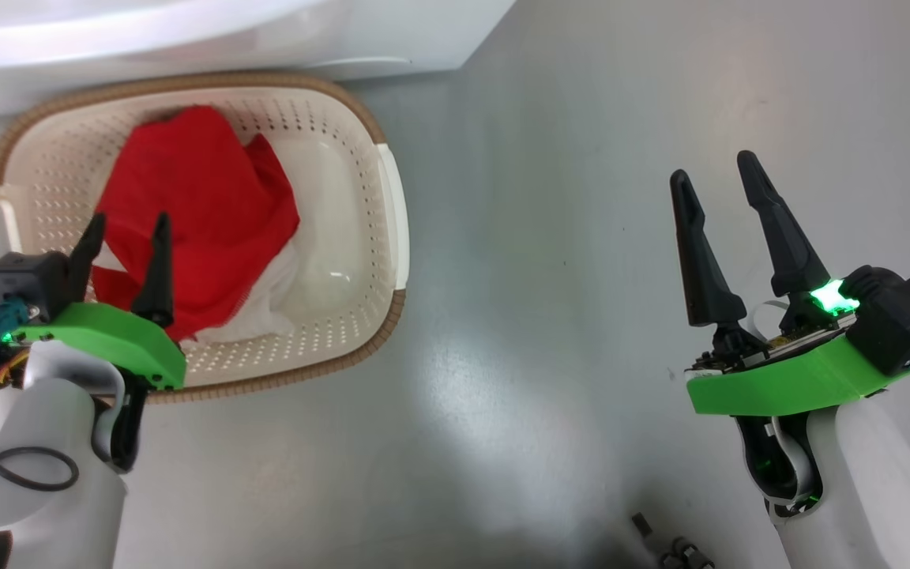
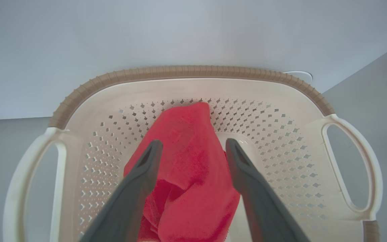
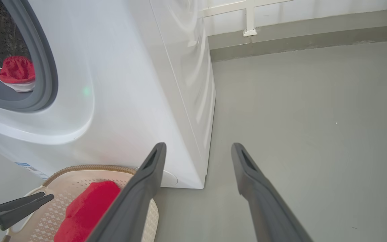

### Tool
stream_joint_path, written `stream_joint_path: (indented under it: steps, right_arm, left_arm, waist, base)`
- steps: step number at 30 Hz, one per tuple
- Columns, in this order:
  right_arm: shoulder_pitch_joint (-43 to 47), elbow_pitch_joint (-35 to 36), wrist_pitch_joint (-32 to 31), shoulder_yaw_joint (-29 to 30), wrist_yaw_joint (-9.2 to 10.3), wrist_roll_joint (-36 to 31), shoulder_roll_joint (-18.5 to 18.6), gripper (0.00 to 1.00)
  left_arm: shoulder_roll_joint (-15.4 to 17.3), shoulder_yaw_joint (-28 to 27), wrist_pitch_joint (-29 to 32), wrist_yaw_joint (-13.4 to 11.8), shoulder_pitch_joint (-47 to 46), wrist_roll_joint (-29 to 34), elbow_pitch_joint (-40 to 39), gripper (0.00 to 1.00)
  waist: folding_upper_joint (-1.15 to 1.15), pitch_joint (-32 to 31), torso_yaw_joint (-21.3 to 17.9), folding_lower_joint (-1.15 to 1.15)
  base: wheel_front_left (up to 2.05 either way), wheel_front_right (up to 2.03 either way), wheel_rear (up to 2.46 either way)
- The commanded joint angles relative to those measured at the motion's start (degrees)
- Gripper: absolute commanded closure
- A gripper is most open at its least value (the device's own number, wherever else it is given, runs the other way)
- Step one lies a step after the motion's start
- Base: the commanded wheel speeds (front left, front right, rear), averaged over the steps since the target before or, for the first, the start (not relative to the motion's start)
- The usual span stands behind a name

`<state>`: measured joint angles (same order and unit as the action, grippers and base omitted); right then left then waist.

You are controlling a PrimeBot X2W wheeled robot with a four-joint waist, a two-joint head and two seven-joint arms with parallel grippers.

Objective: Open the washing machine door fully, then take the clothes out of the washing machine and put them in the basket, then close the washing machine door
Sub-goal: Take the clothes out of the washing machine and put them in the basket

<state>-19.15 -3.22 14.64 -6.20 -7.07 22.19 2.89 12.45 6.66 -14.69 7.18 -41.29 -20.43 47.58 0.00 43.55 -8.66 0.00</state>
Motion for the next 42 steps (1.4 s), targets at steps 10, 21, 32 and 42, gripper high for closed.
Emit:
stream_joint_path:
  steps: [10,21,32,42]
  right_arm:
    - [3.6,-0.9,0.4,-0.3,-0.42,-1.3,0.0,0.0]
    - [7.7,-2.7,0.4,0.8,-0.42,-3.2,0.0,0.0]
    - [11.5,-3.2,0.4,1.8,-0.42,-3.7,0.0,0.0]
    - [14.6,-2.9,0.4,2.9,-0.42,-3.9,0.0,0.0]
  left_arm:
    - [-0.5,-3.4,-0.3,0.3,7.5,-1.0,-7.3,0.0]
    - [-2.8,-5.1,-0.3,0.3,14.4,-0.1,-14.7,0.0]
    - [-4.1,-6.9,-0.3,0.3,20.6,1.9,-23.3,0.0]
    - [-5.2,-9.7,-0.3,0.3,26.7,6.2,-30.8,0.0]
  waist:
    - [0.0,-10.0,2.5,0.0]
    - [0.0,-18.9,5.0,0.0]
    - [0.0,-25.1,6.5,0.0]
    - [0.0,-28.2,7.1,0.0]
  base:
    - [0.0,0.0,0.0]
    - [0.0,0.0,0.0]
    - [0.0,0.0,0.0]
    - [0.0,0.0,0.0]
